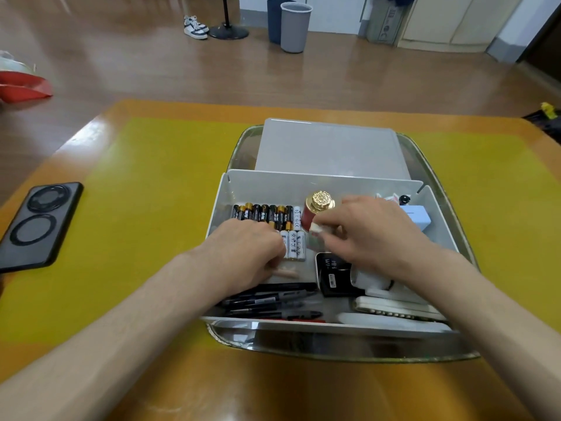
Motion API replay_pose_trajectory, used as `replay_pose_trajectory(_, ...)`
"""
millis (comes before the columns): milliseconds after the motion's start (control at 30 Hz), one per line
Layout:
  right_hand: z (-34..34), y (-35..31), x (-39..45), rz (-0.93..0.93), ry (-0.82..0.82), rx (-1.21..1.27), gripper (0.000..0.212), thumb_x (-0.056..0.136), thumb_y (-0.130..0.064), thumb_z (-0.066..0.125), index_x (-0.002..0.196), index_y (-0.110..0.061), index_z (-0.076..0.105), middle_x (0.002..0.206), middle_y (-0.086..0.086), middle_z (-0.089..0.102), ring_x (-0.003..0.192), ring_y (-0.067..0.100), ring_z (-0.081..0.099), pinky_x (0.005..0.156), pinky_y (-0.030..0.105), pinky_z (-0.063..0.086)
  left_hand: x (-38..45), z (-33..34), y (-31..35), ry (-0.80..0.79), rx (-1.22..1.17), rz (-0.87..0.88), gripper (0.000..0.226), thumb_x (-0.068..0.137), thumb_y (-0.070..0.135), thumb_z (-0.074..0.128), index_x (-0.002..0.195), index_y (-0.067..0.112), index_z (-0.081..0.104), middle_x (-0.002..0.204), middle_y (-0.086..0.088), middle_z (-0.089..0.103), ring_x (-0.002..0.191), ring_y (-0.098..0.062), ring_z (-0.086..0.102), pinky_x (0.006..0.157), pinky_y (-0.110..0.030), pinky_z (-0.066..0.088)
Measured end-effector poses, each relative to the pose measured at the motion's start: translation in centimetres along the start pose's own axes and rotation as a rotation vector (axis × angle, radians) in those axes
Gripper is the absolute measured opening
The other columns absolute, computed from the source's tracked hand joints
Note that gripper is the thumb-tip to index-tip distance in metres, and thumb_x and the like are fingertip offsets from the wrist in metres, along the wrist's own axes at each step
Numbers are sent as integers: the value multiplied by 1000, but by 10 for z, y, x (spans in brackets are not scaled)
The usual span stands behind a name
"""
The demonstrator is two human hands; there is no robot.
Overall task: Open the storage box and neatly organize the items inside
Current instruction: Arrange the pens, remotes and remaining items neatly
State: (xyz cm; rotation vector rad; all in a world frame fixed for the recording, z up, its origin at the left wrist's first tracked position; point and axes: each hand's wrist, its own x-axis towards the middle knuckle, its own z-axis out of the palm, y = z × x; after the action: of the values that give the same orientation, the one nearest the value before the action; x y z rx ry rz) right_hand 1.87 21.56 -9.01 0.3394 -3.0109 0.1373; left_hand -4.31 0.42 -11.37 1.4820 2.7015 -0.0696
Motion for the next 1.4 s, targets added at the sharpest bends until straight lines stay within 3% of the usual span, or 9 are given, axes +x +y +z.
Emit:
replay_pose_trajectory(100,-2,7,-1,19,32,75,18,95,-47,49,85,-33,56,72,-9,54,81,16,50,52,31,21,-1,1,-1,-6,-3,-2,6,87,35,65,88,29,66,91,12,62,85,-15,60,60,-28,38)
replay_pose_trajectory(233,6,6,-2,28,75,23,24,93,-49,54,94,-30,69,81,-7,65,87,19,58,60,35,40,-2,1,-1,7,-6,5,7,88,36,65,86,30,66,88,13,61,80,-13,57,57,-27,37)
replay_pose_trajectory(467,12,8,-2,171,224,355,10,79,-25,81,88,-27,76,69,-10,71,69,15,67,71,34,53,-2,-2,1,-27,-9,0,9,91,37,63,90,28,66,91,11,62,84,-14,59,62,-29,45)
replay_pose_trajectory(567,15,10,-1,234,195,436,13,75,-23,85,84,-25,77,66,-13,69,68,9,67,73,36,55,-2,-4,1,-46,-17,-6,9,91,35,62,89,28,66,92,11,62,84,-14,58,66,-31,51)
replay_pose_trajectory(700,14,8,-3,184,186,328,9,78,-24,83,81,-26,75,75,-11,71,75,15,66,73,36,52,-1,-5,2,-53,-7,-13,7,91,36,63,89,30,64,92,11,62,79,-11,52,61,-26,40)
replay_pose_trajectory(900,-13,16,-11,223,104,320,11,79,-38,80,84,-29,74,77,-14,71,77,7,64,70,37,52,-2,-12,2,-9,-6,-20,13,91,42,60,87,30,65,89,14,61,82,-9,58,52,-21,32)
replay_pose_trajectory(1067,-54,33,-41,219,-90,383,27,75,-63,67,80,-38,74,73,-18,69,69,2,63,62,34,53,2,-17,22,45,-134,10,29,91,55,56,102,32,68,100,16,61,91,-8,60,66,-26,47)
replay_pose_trajectory(1233,-63,42,-80,144,-284,141,56,66,-80,59,111,-47,65,98,-27,60,99,-4,49,77,32,49,11,-19,45,0,-160,65,52,83,64,63,125,34,60,115,15,59,102,-10,58,78,-34,55)
replay_pose_trajectory(1400,-64,44,-91,100,-319,7,62,69,-77,64,124,-50,52,108,-27,49,107,-5,38,77,32,50,22,-17,59,-20,-52,103,43,84,56,66,117,28,61,106,9,57,96,-15,57,64,-31,47)
